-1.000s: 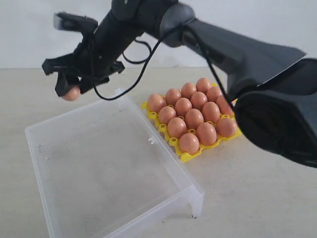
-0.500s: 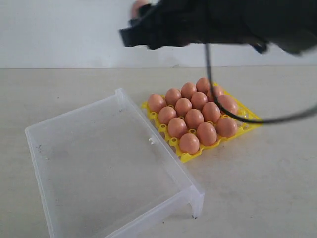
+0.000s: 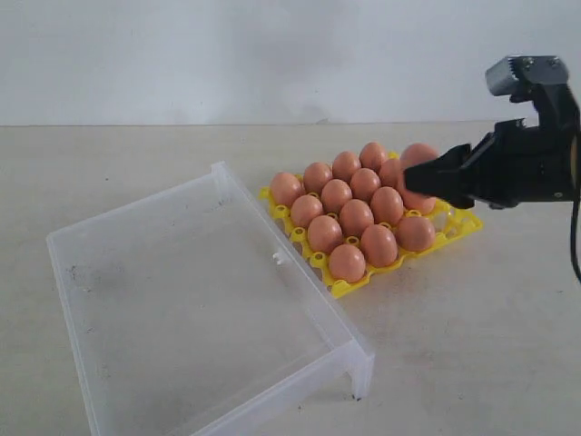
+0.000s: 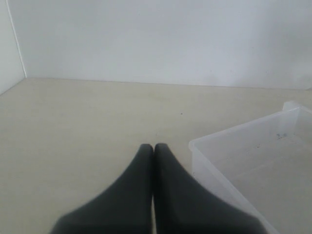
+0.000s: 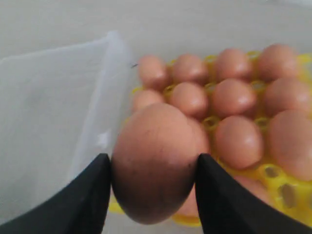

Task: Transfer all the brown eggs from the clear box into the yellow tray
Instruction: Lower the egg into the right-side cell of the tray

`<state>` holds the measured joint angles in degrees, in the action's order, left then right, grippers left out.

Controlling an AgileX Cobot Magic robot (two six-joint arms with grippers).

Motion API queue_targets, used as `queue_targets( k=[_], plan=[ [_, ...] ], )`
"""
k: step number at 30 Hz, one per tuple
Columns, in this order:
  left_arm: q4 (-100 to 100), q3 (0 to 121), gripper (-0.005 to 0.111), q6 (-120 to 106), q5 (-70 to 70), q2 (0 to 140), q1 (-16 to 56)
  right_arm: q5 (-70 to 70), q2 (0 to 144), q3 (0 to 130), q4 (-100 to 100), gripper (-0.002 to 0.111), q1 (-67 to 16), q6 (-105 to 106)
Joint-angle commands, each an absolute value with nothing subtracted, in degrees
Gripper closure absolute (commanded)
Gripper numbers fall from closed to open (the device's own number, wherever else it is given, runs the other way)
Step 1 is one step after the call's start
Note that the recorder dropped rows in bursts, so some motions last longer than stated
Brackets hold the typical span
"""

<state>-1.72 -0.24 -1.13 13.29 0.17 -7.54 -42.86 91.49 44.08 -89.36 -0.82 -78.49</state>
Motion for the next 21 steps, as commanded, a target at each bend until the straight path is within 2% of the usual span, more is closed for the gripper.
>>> queue_targets(
  k=[1,4,7,14,18,21],
  plan=[
    [-2.03,0.00,0.111,-1.16,13.29,0.00,-7.35,-45.65,96.45,46.91,-99.95,0.109,1.14,-84.38],
    [-2.03,0.00,0.111,-1.16,13.29,0.00,-7.35,-32.24,96.81,46.91,-99.95,0.109,1.14,-83.61],
    [-2.03,0.00,0.111,-1.16,13.29,0.00,-7.35,-25.21,96.70,46.91,-99.95,0.109,1.14,-83.61],
    [-2.03,0.00,0.111,-1.16,13.29,0.00,-7.35,-22.87,96.70,46.91,-98.36,0.109,1.14,-80.42],
    [-2.03,0.00,0.111,-1.16,13.29,0.00,-7.35,-22.35,98.91,47.39,-83.39,0.109,1.14,-65.61],
    [-2.03,0.00,0.111,-1.16,13.29,0.00,-7.35,-28.25,103.04,48.21,-74.30,0.109,1.14,-54.25]
  ],
)
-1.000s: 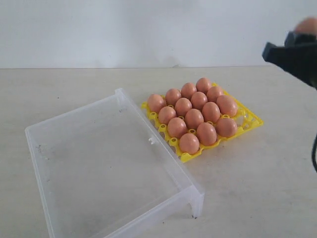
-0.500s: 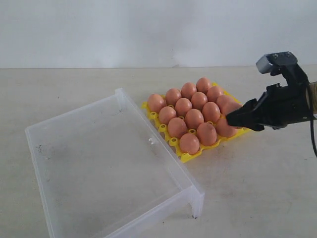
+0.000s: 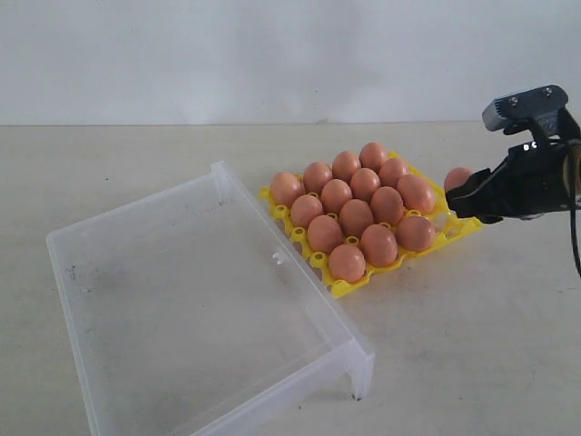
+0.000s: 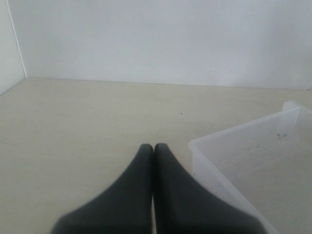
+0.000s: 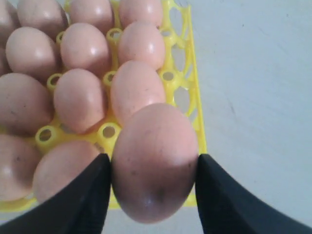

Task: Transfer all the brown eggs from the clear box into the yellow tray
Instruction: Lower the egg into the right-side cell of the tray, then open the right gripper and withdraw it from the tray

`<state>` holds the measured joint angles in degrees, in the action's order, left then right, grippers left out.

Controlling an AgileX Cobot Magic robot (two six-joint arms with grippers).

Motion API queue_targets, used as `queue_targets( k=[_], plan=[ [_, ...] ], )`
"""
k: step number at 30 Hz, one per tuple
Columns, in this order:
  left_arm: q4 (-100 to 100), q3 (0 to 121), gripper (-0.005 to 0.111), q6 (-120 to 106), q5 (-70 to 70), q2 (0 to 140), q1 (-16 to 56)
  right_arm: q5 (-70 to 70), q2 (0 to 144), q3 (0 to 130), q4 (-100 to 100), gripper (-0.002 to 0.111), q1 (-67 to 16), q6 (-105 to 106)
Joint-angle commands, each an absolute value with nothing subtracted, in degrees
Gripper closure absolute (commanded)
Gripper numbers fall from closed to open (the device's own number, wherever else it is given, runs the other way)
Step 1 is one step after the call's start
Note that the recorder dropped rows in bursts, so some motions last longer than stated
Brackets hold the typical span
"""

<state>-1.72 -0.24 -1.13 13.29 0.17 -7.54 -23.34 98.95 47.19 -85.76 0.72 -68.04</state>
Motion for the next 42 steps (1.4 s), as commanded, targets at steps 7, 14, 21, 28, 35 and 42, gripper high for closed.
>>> queue_targets(
  k=[7,14,21,28,35,42],
  plan=[
    [-2.03,0.00,0.111,-1.16,13.29,0.00,-7.35,-30.47,105.84,48.24,-73.86,0.109,1.14,-49.70],
    [-2.03,0.00,0.111,-1.16,13.29,0.00,-7.35,-30.33,106.37,48.24,-72.36,0.109,1.14,-46.57],
    [-2.03,0.00,0.111,-1.16,13.29,0.00,-7.35,-31.01,108.59,48.24,-66.18,0.099,1.14,-45.91],
    [-2.03,0.00,0.111,-1.16,13.29,0.00,-7.35,-30.47,108.59,48.24,-66.18,0.054,1.14,-46.13],
    [-2.03,0.00,0.111,-1.16,13.29,0.00,-7.35,-30.69,108.59,48.24,-66.18,0.037,1.14,-47.47],
    [-2.03,0.00,0.111,-1.16,13.29,0.00,-7.35,-30.58,105.39,48.24,-66.18,0.037,1.14,-51.44]
  ],
)
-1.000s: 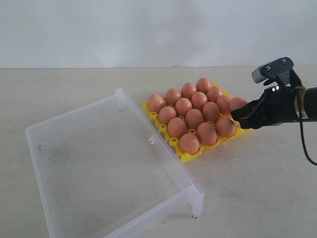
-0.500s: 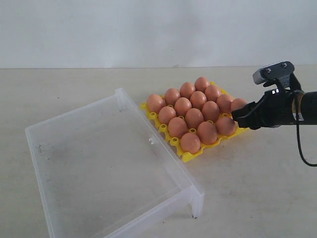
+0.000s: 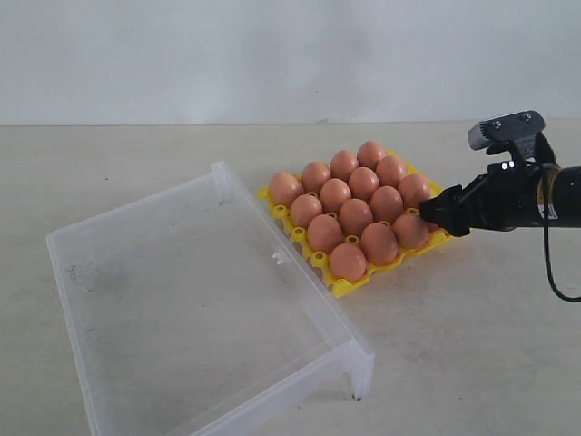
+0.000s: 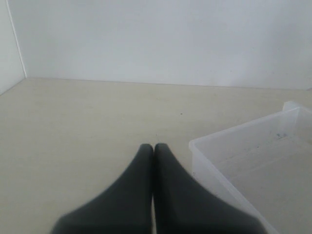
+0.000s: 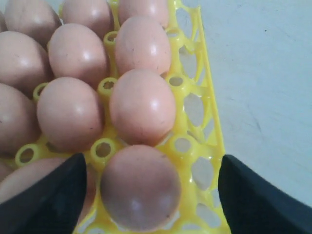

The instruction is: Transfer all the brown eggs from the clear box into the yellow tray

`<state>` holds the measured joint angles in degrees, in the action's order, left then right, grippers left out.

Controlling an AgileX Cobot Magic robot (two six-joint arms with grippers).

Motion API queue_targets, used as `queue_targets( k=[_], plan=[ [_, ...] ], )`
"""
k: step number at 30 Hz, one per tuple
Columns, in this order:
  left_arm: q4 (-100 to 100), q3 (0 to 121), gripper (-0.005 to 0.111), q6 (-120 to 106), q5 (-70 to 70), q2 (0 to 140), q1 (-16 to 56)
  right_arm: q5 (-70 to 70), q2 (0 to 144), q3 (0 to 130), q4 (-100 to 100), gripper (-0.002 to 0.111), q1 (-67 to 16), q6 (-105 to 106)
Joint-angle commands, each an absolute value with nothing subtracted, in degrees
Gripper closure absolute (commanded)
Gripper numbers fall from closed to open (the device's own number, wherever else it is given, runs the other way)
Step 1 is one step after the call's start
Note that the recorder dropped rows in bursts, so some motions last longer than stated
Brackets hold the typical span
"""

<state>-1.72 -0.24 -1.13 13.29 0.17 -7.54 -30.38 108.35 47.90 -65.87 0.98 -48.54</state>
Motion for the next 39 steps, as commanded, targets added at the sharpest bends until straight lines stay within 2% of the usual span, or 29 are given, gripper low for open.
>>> queue_targets(
  k=[1,5,6,7,10,15,19,21,23,28,39],
  plan=[
    [-2.03,0.00,0.111,-1.16,13.29,0.00,-7.35,-30.58,103.88,48.24,-66.18,0.037,1.14,-53.26],
    [-2.03,0.00,0.111,-1.16,13.29,0.00,-7.35,-30.58,95.97,48.24,-66.18,0.038,1.14,-61.55],
    [-2.03,0.00,0.111,-1.16,13.29,0.00,-7.35,-30.13,93.65,48.24,-66.18,0.043,1.14,-65.26],
    [-2.03,0.00,0.111,-1.16,13.29,0.00,-7.35,-29.00,91.38,48.24,-66.18,0.054,1.14,-70.06],
    [-2.03,0.00,0.111,-1.16,13.29,0.00,-7.35,-22.25,85.68,48.24,-68.42,0.108,1.14,-79.36],
    [-2.03,0.00,0.111,-1.16,13.29,0.00,-7.35,-21.70,79.82,47.56,-74.77,0.106,1.14,-87.51],
    [-2.03,0.00,0.111,-1.16,13.29,0.00,-7.35,-34.02,70.76,46.99,-99.95,0.108,1.14,-100.78],
    [-2.03,0.00,0.111,-1.16,13.29,0.00,-7.35,-38.56,64.41,44.71,-99.95,0.109,1.04,-100.78],
    [-2.03,0.00,0.111,-1.16,13.29,0.00,-7.35,-33.05,55.42,40.70,-99.95,0.109,0.41,-100.64],
    [-2.03,0.00,0.111,-1.16,13.29,0.00,-7.35,-8.96,35.75,32.74,-99.95,0.109,-0.20,-99.85],
    [-2.03,0.00,0.111,-1.16,13.29,0.00,-7.35,1.87,14.33,24.00,-99.95,0.109,-0.57,-93.97]
  ],
)
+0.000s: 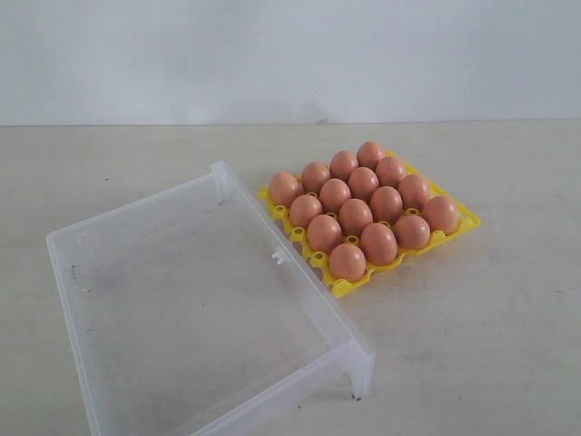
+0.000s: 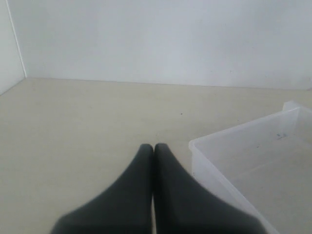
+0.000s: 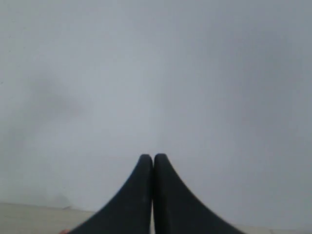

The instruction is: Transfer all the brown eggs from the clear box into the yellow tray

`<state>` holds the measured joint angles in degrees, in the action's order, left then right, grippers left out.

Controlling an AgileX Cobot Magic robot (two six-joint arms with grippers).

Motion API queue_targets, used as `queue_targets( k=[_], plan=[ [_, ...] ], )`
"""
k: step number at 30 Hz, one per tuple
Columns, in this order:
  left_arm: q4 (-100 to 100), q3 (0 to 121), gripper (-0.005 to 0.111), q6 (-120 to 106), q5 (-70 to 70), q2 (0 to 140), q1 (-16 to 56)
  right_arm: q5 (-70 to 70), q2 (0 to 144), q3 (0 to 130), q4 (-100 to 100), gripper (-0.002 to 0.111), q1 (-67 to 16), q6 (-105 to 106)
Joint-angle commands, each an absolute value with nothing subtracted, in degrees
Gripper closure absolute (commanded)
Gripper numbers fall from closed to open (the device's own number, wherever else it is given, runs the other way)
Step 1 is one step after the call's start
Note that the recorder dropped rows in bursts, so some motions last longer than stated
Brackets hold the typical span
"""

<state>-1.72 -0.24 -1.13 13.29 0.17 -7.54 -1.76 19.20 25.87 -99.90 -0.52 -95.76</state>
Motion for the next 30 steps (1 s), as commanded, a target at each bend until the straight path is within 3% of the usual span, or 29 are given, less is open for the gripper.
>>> queue_targets(
  k=[1,4,6,9,12,18,23,30],
  plan=[
    [-2.03,0.00,0.111,-1.16,13.29,0.00,-7.35,2.56,13.01,23.54,-99.95,0.109,-0.57,-93.97],
    [-2.03,0.00,0.111,-1.16,13.29,0.00,-7.35,3.42,9.82,21.49,-99.95,0.109,-0.57,-93.06],
    [-2.03,0.00,0.111,-1.16,13.29,0.00,-7.35,2.99,8.18,19.30,-84.56,0.109,-0.57,-77.68],
    [-2.03,0.00,0.111,-1.16,13.29,0.00,-7.35,6.07,5.74,15.63,-26.77,0.109,-0.57,-11.75],
    [-2.03,0.00,0.111,-1.16,13.29,0.00,-7.35,17.73,4.04,12.79,6.57,0.109,-0.57,28.15],
    [-2.03,0.00,0.111,-1.16,13.29,0.00,-7.35,28.98,3.75,7.80,3.47,0.109,-0.45,19.51],
    [-2.03,0.00,0.111,-1.16,13.29,0.00,-7.35,17.12,0.45,0.00,-1.42,0.109,-0.45,9.16],
    [-2.03,0.00,0.111,-1.16,13.28,0.00,-7.35,19.88,0.00,0.00,-5.59,0.109,1.80,5.55]
  ],
)
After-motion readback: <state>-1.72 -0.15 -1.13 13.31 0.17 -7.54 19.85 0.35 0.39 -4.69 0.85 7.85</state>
